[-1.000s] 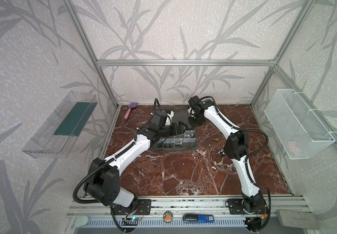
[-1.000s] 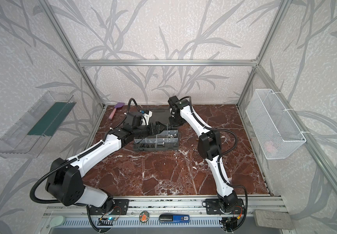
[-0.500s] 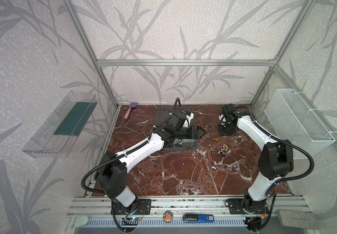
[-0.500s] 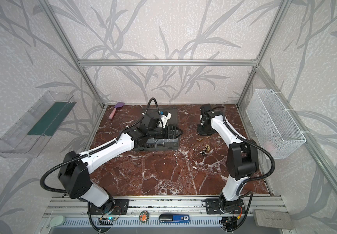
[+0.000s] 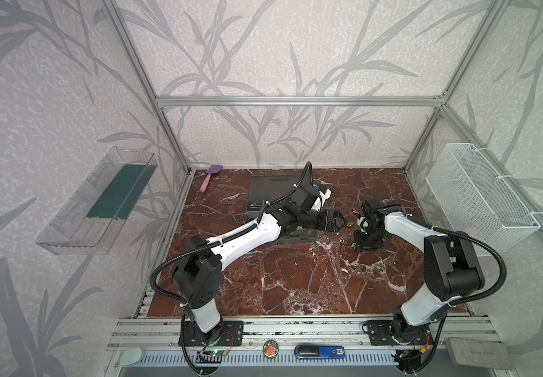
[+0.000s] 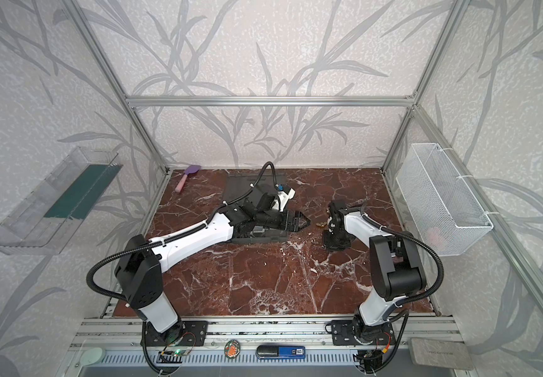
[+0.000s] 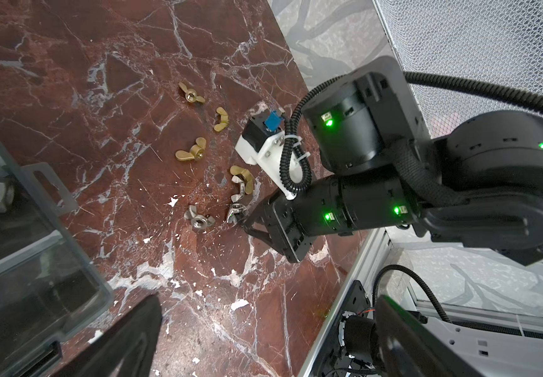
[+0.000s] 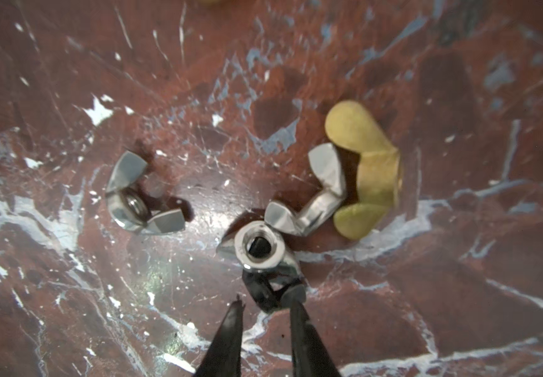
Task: Sort the screws and nuts into containers
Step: 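Lower the right gripper and grasp the silver wing nut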
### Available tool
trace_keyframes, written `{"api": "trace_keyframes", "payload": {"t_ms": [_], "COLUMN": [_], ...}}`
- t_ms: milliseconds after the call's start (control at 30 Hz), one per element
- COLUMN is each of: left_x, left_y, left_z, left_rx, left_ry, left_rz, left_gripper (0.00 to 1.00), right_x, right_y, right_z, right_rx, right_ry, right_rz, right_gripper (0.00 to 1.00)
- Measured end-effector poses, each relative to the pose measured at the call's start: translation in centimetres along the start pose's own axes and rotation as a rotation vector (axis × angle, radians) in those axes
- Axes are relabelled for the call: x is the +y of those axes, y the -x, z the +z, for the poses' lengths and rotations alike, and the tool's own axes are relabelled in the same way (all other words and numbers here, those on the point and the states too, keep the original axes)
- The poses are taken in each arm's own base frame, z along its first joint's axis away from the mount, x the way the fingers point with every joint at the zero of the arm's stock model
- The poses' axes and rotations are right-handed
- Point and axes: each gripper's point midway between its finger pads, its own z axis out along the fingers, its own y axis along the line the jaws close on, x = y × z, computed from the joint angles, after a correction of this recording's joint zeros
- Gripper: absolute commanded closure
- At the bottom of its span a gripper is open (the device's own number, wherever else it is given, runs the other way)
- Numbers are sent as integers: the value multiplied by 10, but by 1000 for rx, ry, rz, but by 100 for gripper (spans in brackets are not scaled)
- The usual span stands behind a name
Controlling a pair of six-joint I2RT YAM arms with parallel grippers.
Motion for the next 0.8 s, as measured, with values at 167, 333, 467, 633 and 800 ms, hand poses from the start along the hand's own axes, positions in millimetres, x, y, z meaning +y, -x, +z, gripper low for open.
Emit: {"api": "trace_keyframes", "payload": {"t_ms": [167, 333, 467, 633, 800], "left_x": [1, 2, 3, 4, 3], "left_y": [-2, -3, -4, -6, -7], "left_z": [0, 0, 0, -1, -4], "left_rx": [7, 13, 14, 20, 18], "left_ry": [5, 10, 10, 14, 17], "left_rz": [5, 9, 8, 6, 7], "left_gripper": [1, 1, 1, 0, 1], "right_x": [1, 4, 5, 8, 9], "right_y": [5, 10, 13, 17, 15], "right_z": [1, 0, -1, 1, 5], "right_rx": [-28, -47, -55, -55, -44], "right_ry": [8, 11, 7, -4, -26], "right_rz": [0, -8, -14, -28, -46], "right_gripper": [73, 73, 73, 73, 77]}}
